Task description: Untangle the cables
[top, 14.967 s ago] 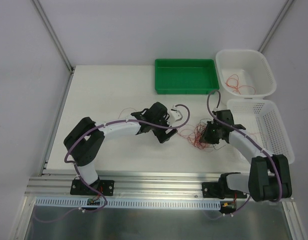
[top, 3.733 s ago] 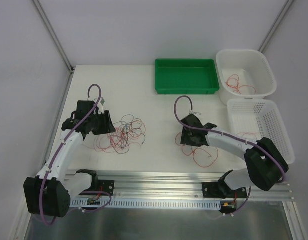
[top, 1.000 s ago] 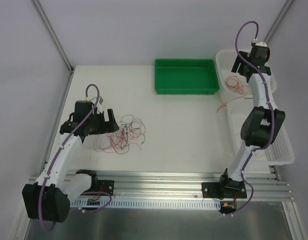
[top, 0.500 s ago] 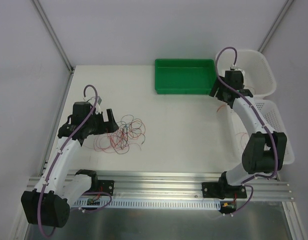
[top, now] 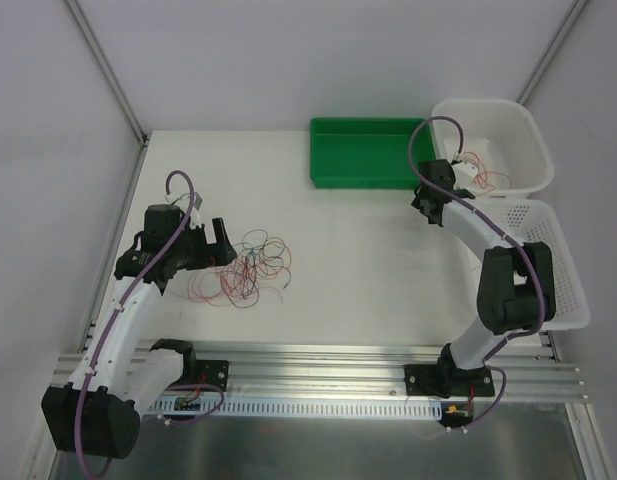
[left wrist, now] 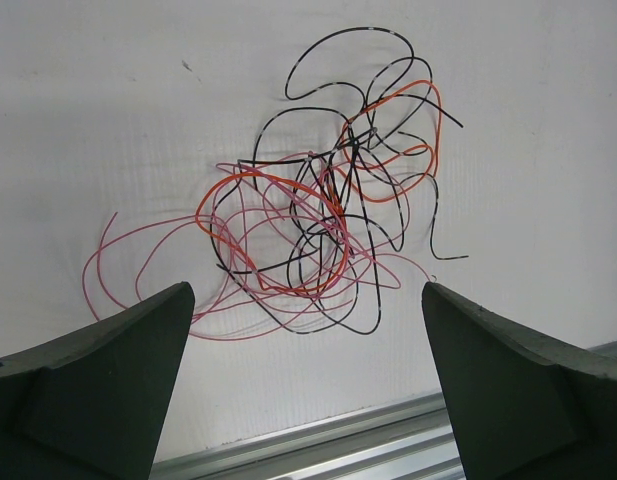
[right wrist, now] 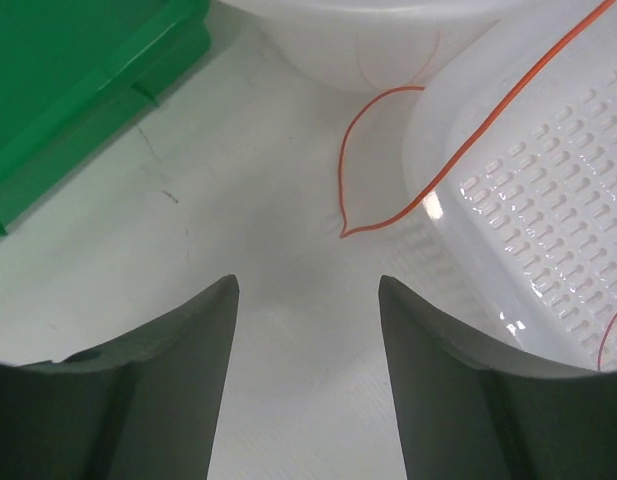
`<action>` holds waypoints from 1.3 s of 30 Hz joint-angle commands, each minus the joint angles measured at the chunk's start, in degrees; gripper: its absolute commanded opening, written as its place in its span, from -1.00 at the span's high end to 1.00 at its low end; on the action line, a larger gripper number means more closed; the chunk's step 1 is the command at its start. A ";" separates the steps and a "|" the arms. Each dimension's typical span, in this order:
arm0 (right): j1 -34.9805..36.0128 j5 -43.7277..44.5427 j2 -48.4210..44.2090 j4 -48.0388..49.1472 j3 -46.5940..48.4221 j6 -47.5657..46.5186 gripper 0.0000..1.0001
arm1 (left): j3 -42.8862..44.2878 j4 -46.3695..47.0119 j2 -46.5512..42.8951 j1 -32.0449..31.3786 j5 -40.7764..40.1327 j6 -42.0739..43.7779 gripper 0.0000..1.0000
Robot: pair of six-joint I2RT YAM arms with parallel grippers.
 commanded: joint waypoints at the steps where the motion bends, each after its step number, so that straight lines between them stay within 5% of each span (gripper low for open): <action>1: 1.05 8.67 2.72 -0.09 2.88 5.30 -0.22 | -0.04 0.85 -0.90 -0.17 -1.02 -0.46 -0.98; 15: 1.76 15.81 10.19 -0.71 7.53 7.86 -0.07 | -0.04 0.94 -0.81 -0.17 -0.32 -0.54 -0.98; 24: 1.76 17.74 13.27 -2.90 9.56 9.17 0.20 | -0.04 0.85 -0.64 -0.08 -0.05 -0.46 -0.98; 32: 1.85 18.19 13.72 -4.58 9.92 9.35 0.95 | -0.04 0.94 -0.90 -0.17 -0.05 -0.46 -0.98; 39: 3.60 17.04 6.87 -5.71 7.63 6.28 0.99 | -0.04 0.85 -1.16 -0.17 -0.05 -0.37 -0.98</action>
